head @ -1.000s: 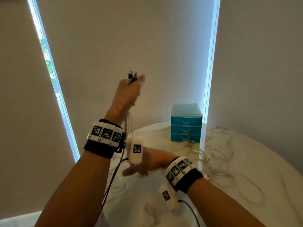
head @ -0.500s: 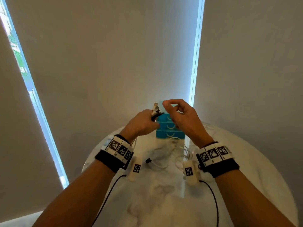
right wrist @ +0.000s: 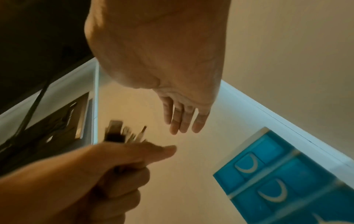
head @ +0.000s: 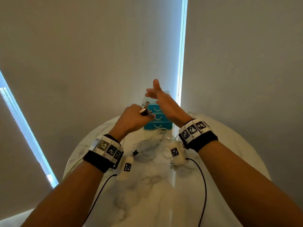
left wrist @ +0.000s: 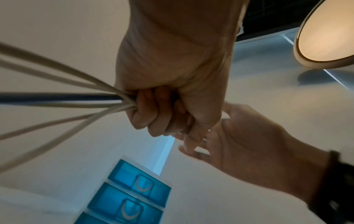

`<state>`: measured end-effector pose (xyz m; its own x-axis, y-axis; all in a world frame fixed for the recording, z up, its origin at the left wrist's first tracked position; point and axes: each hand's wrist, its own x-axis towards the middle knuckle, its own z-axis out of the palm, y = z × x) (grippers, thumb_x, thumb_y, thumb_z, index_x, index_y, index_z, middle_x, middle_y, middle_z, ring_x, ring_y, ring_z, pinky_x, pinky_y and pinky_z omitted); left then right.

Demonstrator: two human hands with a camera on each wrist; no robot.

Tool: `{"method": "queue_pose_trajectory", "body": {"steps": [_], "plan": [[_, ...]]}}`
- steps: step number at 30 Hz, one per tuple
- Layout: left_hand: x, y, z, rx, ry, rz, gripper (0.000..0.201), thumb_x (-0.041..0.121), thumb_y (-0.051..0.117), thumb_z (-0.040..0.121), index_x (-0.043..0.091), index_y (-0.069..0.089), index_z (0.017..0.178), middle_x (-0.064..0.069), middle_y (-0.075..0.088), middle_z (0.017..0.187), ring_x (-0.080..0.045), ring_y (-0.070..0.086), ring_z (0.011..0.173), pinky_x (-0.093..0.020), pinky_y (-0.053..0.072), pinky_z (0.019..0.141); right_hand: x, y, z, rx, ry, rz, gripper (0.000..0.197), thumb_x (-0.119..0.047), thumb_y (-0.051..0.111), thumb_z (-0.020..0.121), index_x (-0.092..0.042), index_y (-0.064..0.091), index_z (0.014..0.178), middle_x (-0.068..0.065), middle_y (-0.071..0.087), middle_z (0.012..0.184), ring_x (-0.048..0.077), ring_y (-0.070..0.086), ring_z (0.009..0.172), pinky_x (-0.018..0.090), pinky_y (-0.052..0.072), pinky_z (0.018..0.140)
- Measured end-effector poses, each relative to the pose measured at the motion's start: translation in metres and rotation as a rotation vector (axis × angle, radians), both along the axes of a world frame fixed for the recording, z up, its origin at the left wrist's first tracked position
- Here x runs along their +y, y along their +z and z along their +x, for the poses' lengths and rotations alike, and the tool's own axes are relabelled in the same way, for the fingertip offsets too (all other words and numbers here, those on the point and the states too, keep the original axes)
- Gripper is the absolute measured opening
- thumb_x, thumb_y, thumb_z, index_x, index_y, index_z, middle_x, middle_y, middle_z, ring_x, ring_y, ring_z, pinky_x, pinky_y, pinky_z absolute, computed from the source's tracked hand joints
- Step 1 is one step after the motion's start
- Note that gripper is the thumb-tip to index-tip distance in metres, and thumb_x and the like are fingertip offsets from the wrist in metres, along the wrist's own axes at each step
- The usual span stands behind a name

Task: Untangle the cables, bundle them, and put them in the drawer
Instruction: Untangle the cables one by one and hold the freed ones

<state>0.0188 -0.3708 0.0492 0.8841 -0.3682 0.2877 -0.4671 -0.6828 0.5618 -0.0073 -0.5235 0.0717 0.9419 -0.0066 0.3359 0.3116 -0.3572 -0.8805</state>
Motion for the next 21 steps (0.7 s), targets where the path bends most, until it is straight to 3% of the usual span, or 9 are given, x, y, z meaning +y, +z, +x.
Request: {"method": "queue_pose_trajectory", "body": {"steps": [3, 5, 6, 8, 10, 12, 16, 18, 21], "plan": [[0.021, 0.005, 0.007, 0.003, 0.074, -0.061, 0.044, 0.049, 0.069, 0.099, 0.023, 0.058, 0.066, 0.0, 0.061, 0.068, -0.017, 0.054, 0.062, -0.033, 0.039, 0.058, -0.013, -0.023, 0.003, 0.002, -0.123, -0.021, 0.046, -0.05, 0.042, 0.112, -0.015, 0.07, 0.122, 0.001, 0.073, 0.12, 0.016, 0.068, 0.108, 0.03, 0.05, 0.086], [0.029, 0.008, 0.008, -0.01, 0.132, -0.121, 0.049, 0.043, 0.071, 0.099, 0.02, 0.052, 0.06, -0.003, 0.057, 0.065, -0.019, 0.051, 0.061, -0.034, 0.038, 0.059, -0.012, -0.054, 0.008, 0.051, -0.027, -0.372, 0.022, -0.037, 0.06, 0.106, -0.019, 0.072, 0.105, -0.003, 0.073, 0.105, 0.013, 0.069, 0.098, 0.03, 0.051, 0.083], [0.031, 0.008, 0.008, -0.006, 0.157, -0.155, 0.05, 0.042, 0.072, 0.098, 0.019, 0.051, 0.059, -0.003, 0.056, 0.063, -0.018, 0.05, 0.06, -0.034, 0.037, 0.059, -0.009, -0.071, 0.008, 0.109, 0.064, -0.596, 0.021, -0.041, 0.066, 0.102, -0.022, 0.073, 0.105, -0.007, 0.073, 0.103, 0.012, 0.069, 0.096, 0.031, 0.053, 0.086], [0.032, 0.008, 0.009, 0.004, 0.17, -0.178, 0.05, 0.042, 0.072, 0.098, 0.018, 0.051, 0.06, -0.002, 0.055, 0.061, -0.017, 0.049, 0.058, -0.033, 0.037, 0.058, 0.003, -0.104, 0.008, 0.244, 0.163, -0.955, 0.039, -0.059, 0.072, 0.093, -0.026, 0.073, 0.114, -0.01, 0.071, 0.107, 0.013, 0.067, 0.098, 0.035, 0.056, 0.091], [0.031, 0.006, 0.007, 0.004, 0.149, -0.175, 0.049, 0.043, 0.071, 0.099, 0.017, 0.053, 0.061, -0.005, 0.058, 0.063, -0.018, 0.051, 0.06, -0.033, 0.038, 0.06, 0.013, -0.119, 0.01, 0.266, 0.181, -1.055, 0.042, -0.058, 0.076, 0.09, -0.026, 0.073, 0.117, -0.008, 0.07, 0.109, 0.017, 0.066, 0.099, 0.037, 0.056, 0.093], [0.032, 0.001, 0.007, 0.005, 0.131, -0.176, 0.048, 0.044, 0.07, 0.099, 0.016, 0.055, 0.062, -0.01, 0.064, 0.067, -0.02, 0.054, 0.062, -0.034, 0.04, 0.062, 0.009, -0.11, 0.013, 0.148, 0.159, -0.908, 0.025, -0.043, 0.073, 0.098, -0.024, 0.076, 0.114, -0.008, 0.075, 0.107, 0.015, 0.07, 0.097, 0.034, 0.057, 0.093], [0.036, -0.009, 0.013, -0.011, 0.079, -0.164, 0.054, 0.061, 0.061, 0.101, 0.018, 0.067, 0.069, -0.005, 0.072, 0.072, -0.024, 0.067, 0.07, -0.038, 0.049, 0.068, -0.024, -0.063, 0.008, 0.01, -0.032, -0.117, 0.02, -0.035, 0.062, 0.108, -0.017, 0.071, 0.112, 0.001, 0.082, 0.091, 0.013, 0.078, 0.085, 0.026, 0.058, 0.078], [0.034, -0.011, 0.014, 0.013, 0.062, -0.214, 0.059, 0.074, 0.052, 0.099, 0.021, 0.076, 0.086, 0.003, 0.077, 0.083, -0.015, 0.073, 0.078, -0.037, 0.056, 0.074, -0.036, -0.054, 0.0, -0.049, -0.067, 0.075, 0.022, -0.032, 0.061, 0.109, -0.014, 0.072, 0.115, 0.006, 0.081, 0.086, 0.019, 0.076, 0.079, 0.033, 0.063, 0.076], [0.021, -0.015, 0.012, 0.058, -0.023, -0.259, 0.056, 0.077, 0.047, 0.098, 0.03, 0.078, 0.101, 0.01, 0.074, 0.072, 0.004, 0.065, 0.062, -0.026, 0.047, 0.063, -0.051, -0.059, -0.01, -0.09, -0.101, 0.291, 0.023, -0.031, 0.06, 0.11, -0.017, 0.078, 0.115, 0.006, 0.069, 0.075, 0.018, 0.064, 0.07, 0.034, 0.06, 0.074]]}}
